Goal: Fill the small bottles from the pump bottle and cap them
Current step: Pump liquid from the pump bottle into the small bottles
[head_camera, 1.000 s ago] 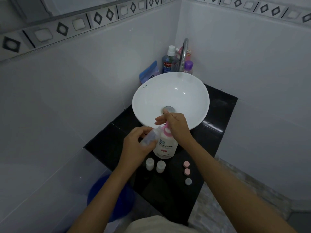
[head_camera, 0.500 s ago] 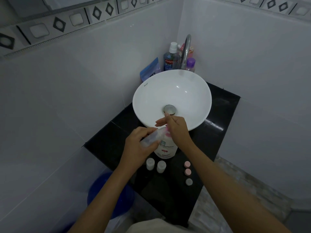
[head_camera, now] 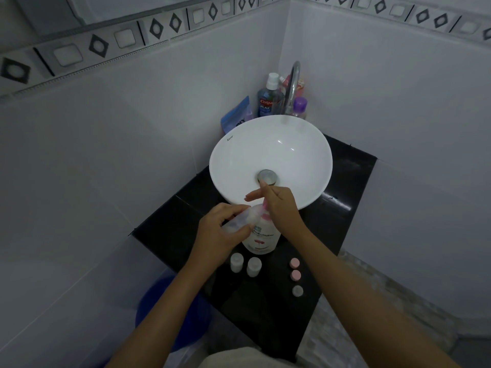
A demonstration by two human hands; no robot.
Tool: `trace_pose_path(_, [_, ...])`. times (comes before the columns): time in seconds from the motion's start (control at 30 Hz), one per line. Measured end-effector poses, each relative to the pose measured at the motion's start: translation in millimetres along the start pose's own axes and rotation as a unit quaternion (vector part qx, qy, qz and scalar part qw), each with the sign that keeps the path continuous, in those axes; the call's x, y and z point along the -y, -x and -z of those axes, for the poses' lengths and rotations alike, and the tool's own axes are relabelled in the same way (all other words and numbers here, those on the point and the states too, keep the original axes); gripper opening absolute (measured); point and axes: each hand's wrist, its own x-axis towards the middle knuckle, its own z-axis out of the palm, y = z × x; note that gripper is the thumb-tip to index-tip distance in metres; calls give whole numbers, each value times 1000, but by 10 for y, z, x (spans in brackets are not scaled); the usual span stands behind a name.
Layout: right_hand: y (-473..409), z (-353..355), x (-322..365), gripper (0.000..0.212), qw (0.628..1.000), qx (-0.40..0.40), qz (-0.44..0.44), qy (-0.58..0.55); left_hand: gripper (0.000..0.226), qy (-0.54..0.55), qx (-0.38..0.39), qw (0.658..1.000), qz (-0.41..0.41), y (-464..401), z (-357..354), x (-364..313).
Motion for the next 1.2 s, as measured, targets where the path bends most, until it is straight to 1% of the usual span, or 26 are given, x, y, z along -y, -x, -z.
trace_pose_path(0.1, [14,-12,-25,46,1000,1,6,8,30,3,3,1000,8,-4,2,6])
trace_pose_path(0.2, [-8,31,28,45,998,12,40,37,29,18,2,1000,1,-25,34,-48])
trace_pose_path(0.27, [-24,44,68,44,997,5,56,48,29,25,4,1000,-7,-41,56,-80])
trace_pose_path(0.37, [-17,20,56,44,998,-14,47,26,29,28,8,1000,-9,-58,65,-92])
trace_pose_path(0.47, [-11,-17,-8,45,1000,-25,16,2,27,26,13,1000,3,-54,43,-45])
trace_pose_path(0.53, [10,-47,-40,46,1000,-26,13,7,26,28,19,999,14,-46,32,-13])
trace_pose_path(0.67, [25,-42,-28,45,998,-30,50,16,25,44,20,999,15,-42,59,-23])
trace_pose_path(0.77, [2,5,46,44,997,-29,70,23,26,62,20,998,0,-47,80,-68])
trace_pose_path(0.9, [5,-12,47,45,999,-46,22,-7,28,57,20,998,3,-60,51,-56])
trace_pose_path(1.0, [28,-63,-32,45,999,-49,20,7,26,47,24,998,15,-54,46,-26])
trace_pose_path(1.13, [25,-15,20,44,999,-17,25,30,28,43,22,999,9,-53,55,-29])
trace_pose_path(1.2, [-1,32,62,44,997,-5,49,60,29,53,19,998,4,-67,66,-60])
